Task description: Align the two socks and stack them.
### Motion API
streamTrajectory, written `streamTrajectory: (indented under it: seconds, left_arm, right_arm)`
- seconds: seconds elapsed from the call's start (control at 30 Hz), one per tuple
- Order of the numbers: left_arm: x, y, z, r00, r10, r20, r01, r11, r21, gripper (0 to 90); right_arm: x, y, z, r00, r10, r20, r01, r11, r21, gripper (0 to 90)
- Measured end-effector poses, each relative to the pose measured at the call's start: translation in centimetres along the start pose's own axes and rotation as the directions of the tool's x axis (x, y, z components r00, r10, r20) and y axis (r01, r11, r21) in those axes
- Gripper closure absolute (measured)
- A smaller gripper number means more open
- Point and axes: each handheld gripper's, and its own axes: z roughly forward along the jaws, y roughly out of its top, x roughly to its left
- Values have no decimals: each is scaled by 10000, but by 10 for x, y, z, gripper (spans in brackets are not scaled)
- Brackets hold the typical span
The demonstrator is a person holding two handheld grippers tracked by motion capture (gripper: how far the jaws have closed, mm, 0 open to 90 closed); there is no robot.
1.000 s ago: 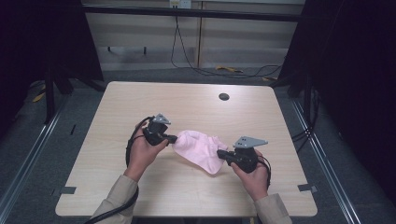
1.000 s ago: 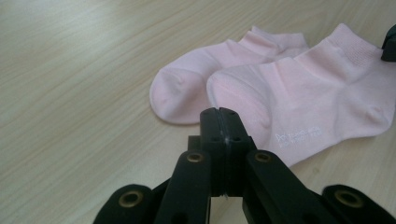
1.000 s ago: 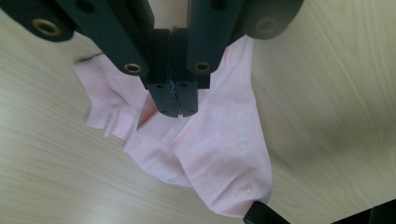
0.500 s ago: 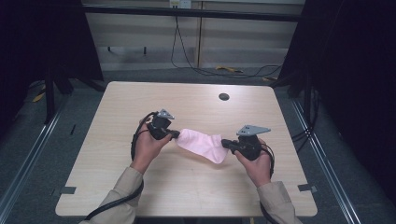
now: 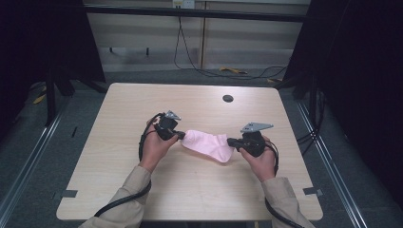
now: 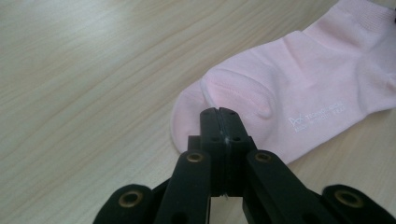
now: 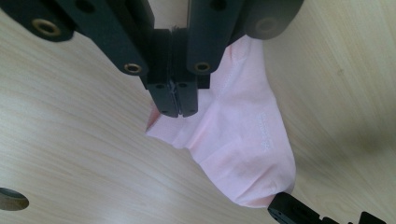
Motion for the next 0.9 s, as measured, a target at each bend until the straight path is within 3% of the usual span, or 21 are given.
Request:
streamTrajectory:
  seconds: [0.5,0.67,0.9]
  left_arm:
    - [5,-2,15,9996,158,-240,-150,9994,320,900]
    - [4,-2,18,9982,433,-411,-418,9985,353,897]
    - [6,0,21,9979,509,-412,-488,9976,484,897]
  right_arm:
    - [-3,-2,16,9999,149,39,-150,9995,274,897]
    - [-4,-6,20,9996,252,104,-255,9992,321,893]
    - [-6,-11,24,9994,302,156,-309,9985,453,893]
